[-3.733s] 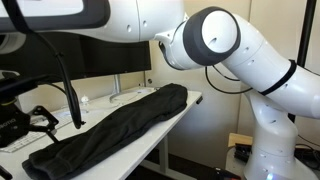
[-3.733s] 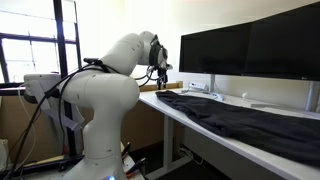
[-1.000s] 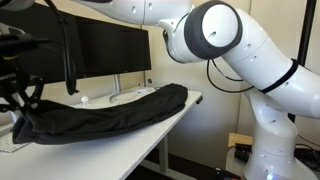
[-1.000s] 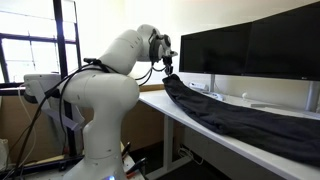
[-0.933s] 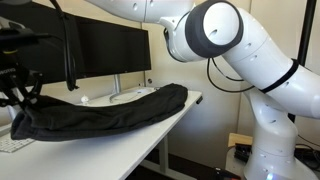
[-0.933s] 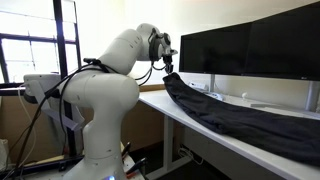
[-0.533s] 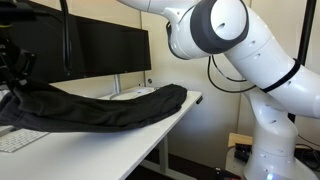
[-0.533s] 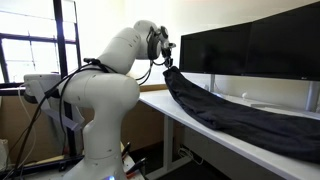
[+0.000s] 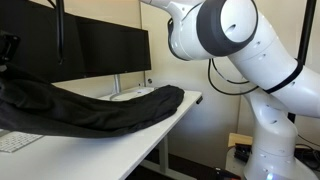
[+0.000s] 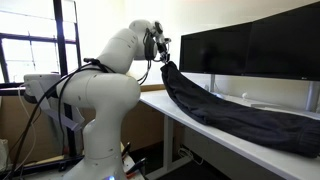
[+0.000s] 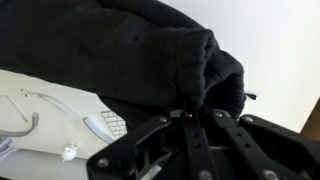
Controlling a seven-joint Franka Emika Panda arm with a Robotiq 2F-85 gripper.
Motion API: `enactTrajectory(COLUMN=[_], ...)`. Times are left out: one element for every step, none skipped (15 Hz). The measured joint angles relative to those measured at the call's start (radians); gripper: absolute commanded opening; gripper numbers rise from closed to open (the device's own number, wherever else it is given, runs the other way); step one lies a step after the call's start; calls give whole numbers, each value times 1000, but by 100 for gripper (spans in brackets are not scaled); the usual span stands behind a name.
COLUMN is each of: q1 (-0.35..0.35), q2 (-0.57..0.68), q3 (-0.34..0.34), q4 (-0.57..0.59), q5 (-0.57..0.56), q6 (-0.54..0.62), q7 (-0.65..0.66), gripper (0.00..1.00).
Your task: Fold the trouser
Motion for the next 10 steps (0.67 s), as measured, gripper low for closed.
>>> enactTrajectory(q1=[11,18,21,21,19,16,13,8,2,-5], q2=[7,14,19,21,15,4,-9,-21,-32,-43], q3=[-27,-54,-80,-106,-134,-159,-182,-203,-218,-230], q4=[33,66,100,131,149,152,152,152,152,152], q5=[0,0,0,0,0,0,0,0,0,0], q6=[-3,-10,-19,-29,-31,-31,-31,-31,-31,-31], q7=[-16,-30,-44,-55,-65,-67,-68,-68,-68,-68], gripper=[2,2,2,2,2,2,2,2,2,2])
